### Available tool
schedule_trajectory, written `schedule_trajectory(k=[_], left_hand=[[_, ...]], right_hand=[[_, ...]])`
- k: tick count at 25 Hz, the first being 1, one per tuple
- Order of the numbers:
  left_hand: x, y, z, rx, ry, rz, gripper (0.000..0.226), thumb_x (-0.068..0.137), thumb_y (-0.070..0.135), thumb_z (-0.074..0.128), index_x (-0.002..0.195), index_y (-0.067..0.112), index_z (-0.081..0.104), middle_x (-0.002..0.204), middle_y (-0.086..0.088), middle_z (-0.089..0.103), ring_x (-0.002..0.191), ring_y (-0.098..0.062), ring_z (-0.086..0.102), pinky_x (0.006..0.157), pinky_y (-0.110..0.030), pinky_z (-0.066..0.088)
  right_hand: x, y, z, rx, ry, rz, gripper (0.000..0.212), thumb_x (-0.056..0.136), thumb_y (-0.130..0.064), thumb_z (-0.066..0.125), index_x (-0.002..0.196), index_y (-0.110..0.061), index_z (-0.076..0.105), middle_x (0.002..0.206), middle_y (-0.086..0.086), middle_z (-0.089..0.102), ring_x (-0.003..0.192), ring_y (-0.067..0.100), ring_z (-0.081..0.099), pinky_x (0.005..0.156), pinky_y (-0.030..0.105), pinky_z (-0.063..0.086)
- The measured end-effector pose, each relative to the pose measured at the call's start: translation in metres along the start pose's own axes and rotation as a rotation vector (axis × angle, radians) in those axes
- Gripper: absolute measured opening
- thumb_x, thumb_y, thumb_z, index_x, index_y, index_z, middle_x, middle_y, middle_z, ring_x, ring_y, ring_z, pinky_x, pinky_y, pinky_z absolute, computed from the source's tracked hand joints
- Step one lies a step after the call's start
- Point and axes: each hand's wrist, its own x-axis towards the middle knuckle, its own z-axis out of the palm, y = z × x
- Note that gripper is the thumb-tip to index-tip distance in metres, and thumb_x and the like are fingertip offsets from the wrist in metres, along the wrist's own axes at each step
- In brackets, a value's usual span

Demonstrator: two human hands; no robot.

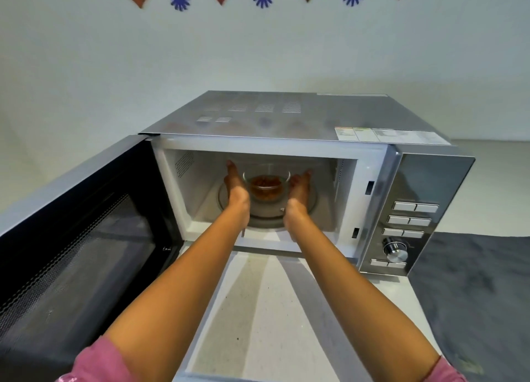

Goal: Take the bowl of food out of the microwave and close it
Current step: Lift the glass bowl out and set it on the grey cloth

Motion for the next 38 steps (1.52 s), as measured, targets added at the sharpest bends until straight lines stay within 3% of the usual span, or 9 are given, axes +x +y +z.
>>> schedule_trajectory(k=[3,7,13,18,22,26,30,34,38], left_hand=[[0.01,-0.001,0.006,-0.123,-0.089,-0.071,0.085,0.091,0.076,0.017,0.155,0.021,0.027,0.159,-0.006,0.031,0.146,-0.028,0.029,0.12,-0.044,0.021],[0.016,-0.013,0.013,-0.173,-0.071,-0.058,0.091,0.086,0.082,0.019,0.154,0.022,0.031,0.153,-0.011,0.042,0.138,-0.029,0.041,0.118,-0.046,0.028],[0.005,-0.014,0.02,-0.247,-0.039,-0.089,0.092,0.084,0.083,0.026,0.154,0.024,0.027,0.153,-0.011,0.042,0.134,-0.033,0.044,0.113,-0.046,0.03],[-0.022,-0.015,0.024,-0.295,-0.059,-0.057,0.084,0.086,0.08,0.031,0.148,0.025,0.037,0.135,-0.012,0.055,0.086,-0.023,0.059,0.079,-0.039,0.046],[-0.051,-0.015,0.023,-0.261,-0.058,-0.109,0.089,0.085,0.083,0.022,0.154,0.027,0.026,0.154,-0.01,0.038,0.131,-0.035,0.045,0.102,-0.048,0.036],[-0.096,-0.017,0.022,-0.271,-0.063,-0.131,0.087,0.084,0.083,0.024,0.15,0.025,0.034,0.144,-0.013,0.047,0.102,-0.032,0.058,0.081,-0.044,0.048],[-0.132,-0.029,0.016,-0.253,-0.056,-0.17,0.091,0.084,0.083,0.023,0.152,0.022,0.031,0.149,-0.016,0.044,0.126,-0.038,0.051,0.093,-0.046,0.045],[-0.174,-0.04,0.009,-0.292,-0.065,-0.225,0.09,0.087,0.081,0.022,0.151,0.019,0.037,0.143,-0.017,0.051,0.114,-0.038,0.058,0.078,-0.045,0.051],[-0.215,-0.058,0.009,-0.258,-0.063,-0.237,0.083,0.089,0.077,0.023,0.144,0.02,0.046,0.119,-0.007,0.06,0.073,-0.024,0.054,0.055,-0.035,0.042]], right_hand=[[0.011,0.005,0.008,0.009,-0.004,0.01,0.076,0.097,-0.072,0.02,0.141,-0.02,0.054,0.148,0.005,0.055,0.135,0.027,0.05,0.121,0.046,0.032],[0.007,0.01,0.016,0.029,0.017,-0.006,0.061,0.095,-0.075,0.025,0.117,-0.03,0.059,0.14,0.009,0.061,0.128,0.027,0.056,0.114,0.042,0.04],[0.006,0.011,0.016,0.003,0.003,-0.023,0.077,0.096,-0.072,0.024,0.146,-0.018,0.049,0.148,0.011,0.055,0.136,0.03,0.052,0.119,0.044,0.037],[-0.009,0.006,0.006,0.0,-0.031,0.006,0.081,0.094,-0.076,0.022,0.146,-0.02,0.049,0.146,0.01,0.057,0.133,0.029,0.054,0.115,0.04,0.038],[-0.035,0.008,-0.011,0.035,-0.078,0.016,0.083,0.092,-0.079,0.018,0.156,-0.027,0.032,0.156,0.008,0.045,0.141,0.031,0.045,0.121,0.048,0.033],[-0.07,0.006,-0.033,0.062,-0.07,0.028,0.082,0.094,-0.077,0.019,0.156,-0.025,0.031,0.154,0.009,0.046,0.139,0.031,0.047,0.116,0.046,0.04],[-0.11,0.012,-0.061,0.017,-0.021,-0.014,0.08,0.095,-0.075,0.017,0.157,-0.025,0.029,0.159,0.006,0.04,0.144,0.027,0.042,0.121,0.049,0.033],[-0.145,0.015,-0.092,0.075,0.012,-0.031,0.078,0.098,-0.071,0.019,0.154,-0.02,0.034,0.156,0.009,0.044,0.14,0.028,0.047,0.118,0.046,0.038],[-0.181,0.026,-0.122,0.088,0.091,-0.016,0.075,0.095,-0.075,0.02,0.148,-0.027,0.043,0.145,0.008,0.056,0.132,0.03,0.055,0.115,0.051,0.041]])
